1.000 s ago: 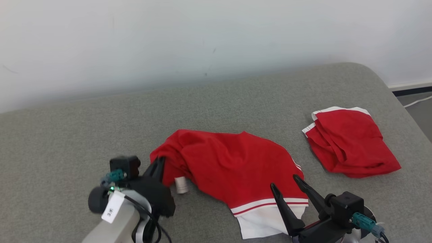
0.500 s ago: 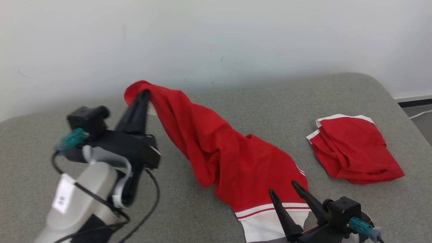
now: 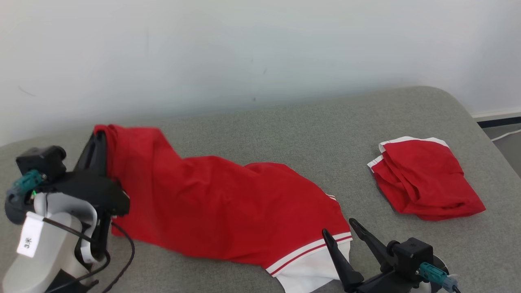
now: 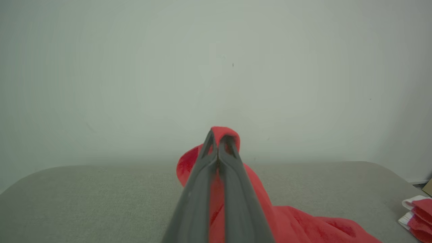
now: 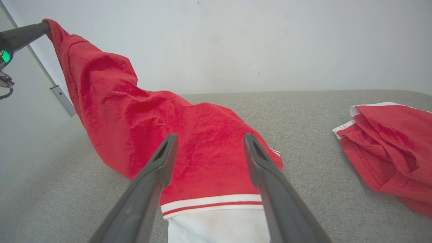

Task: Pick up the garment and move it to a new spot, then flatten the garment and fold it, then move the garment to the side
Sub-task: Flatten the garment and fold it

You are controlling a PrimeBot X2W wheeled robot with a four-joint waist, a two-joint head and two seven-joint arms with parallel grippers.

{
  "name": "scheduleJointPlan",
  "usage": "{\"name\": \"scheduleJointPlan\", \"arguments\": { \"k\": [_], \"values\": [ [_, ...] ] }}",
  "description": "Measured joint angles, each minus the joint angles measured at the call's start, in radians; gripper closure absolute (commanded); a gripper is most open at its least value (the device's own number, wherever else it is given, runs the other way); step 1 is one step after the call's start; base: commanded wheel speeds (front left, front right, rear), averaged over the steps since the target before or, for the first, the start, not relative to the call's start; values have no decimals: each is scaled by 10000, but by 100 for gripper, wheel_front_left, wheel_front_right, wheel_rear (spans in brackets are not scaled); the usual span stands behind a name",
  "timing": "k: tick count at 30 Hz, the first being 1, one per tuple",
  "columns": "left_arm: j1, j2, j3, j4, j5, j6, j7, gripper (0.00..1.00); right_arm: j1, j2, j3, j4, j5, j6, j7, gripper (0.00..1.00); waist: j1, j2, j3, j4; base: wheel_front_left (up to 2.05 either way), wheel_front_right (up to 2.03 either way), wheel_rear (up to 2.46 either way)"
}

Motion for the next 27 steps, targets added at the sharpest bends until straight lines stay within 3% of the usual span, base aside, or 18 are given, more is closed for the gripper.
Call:
{"name": "scheduleJointPlan", "arguments": {
  "k": [1, 2, 17, 27],
  "values": [
    [12, 6, -63, 188, 79, 0, 104, 69, -4, 0, 8, -4, 0, 0, 0, 0, 0, 0, 12, -9, 0, 0, 0],
    [63, -10, -90, 343, 155, 0, 182, 0, -10, 0, 13, -4, 0, 2, 0, 0, 0, 0, 24, -19, 0, 0, 0],
    [936, -136, 370, 2019, 667, 0, 627, 0, -36, -12, 59, 21, 0, 15, 4, 0, 0, 0, 115, -98, 0, 0, 0],
    [2274, -115, -433, 2069, 1055, 0, 1398, 0, -15, -35, 6, 27, 75, 13, 0, 0, 0, -1, 80, 113, 0, 0, 0]
  ]
}}
